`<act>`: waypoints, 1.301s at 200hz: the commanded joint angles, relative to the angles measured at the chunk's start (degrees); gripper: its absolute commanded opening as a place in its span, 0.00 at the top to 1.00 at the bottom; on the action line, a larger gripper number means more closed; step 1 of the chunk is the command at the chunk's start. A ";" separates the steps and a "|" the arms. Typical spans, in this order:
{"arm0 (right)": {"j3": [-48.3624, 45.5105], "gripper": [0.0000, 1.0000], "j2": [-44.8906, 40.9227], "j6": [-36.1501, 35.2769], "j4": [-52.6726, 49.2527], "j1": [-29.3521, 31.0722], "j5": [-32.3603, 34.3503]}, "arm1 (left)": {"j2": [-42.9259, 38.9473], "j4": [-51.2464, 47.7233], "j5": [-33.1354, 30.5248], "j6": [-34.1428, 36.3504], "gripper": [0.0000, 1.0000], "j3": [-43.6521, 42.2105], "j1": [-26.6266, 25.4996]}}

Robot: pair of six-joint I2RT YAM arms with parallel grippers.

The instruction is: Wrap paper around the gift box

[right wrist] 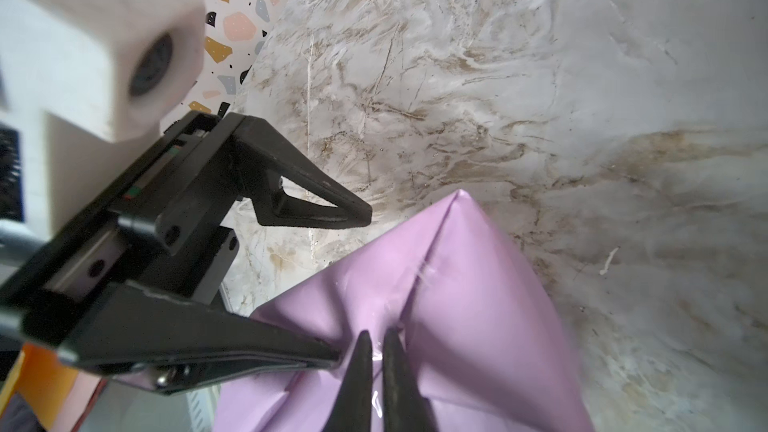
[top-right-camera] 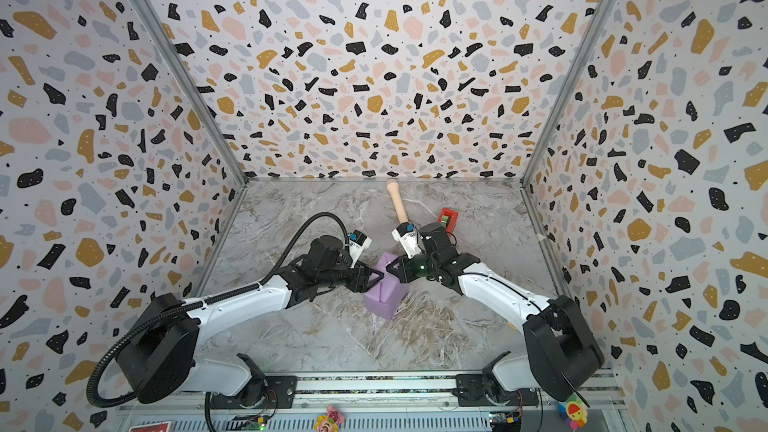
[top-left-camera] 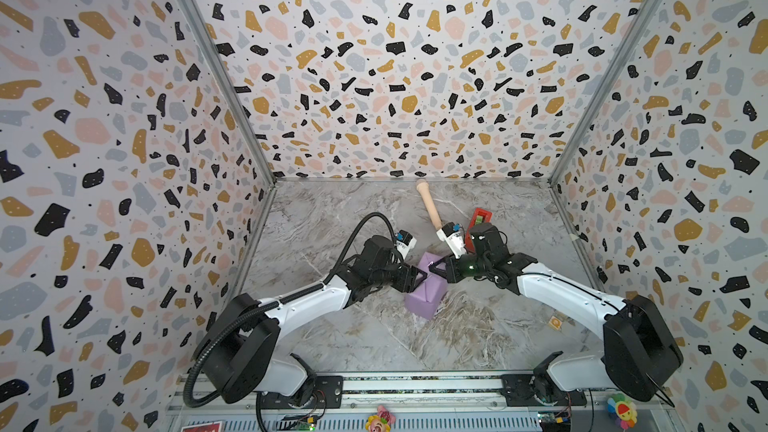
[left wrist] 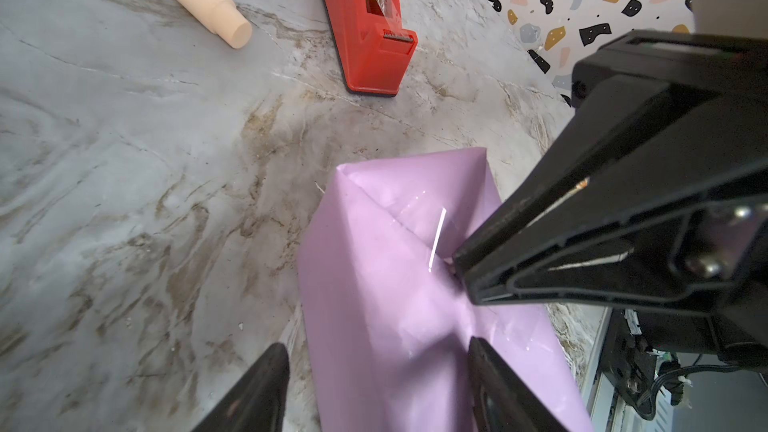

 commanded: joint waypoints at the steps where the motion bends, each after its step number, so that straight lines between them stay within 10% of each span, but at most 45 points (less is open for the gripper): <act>1: 2.57 0.90 0.92 3.34 0.25 -1.95 -4.60 | 2.07 -8.38 -1.99 1.79 0.32 -1.27 -0.11; 260: 4.42 0.89 5.80 0.50 -1.69 -0.04 0.99 | 1.80 -8.38 -2.00 1.87 0.32 -1.45 -0.29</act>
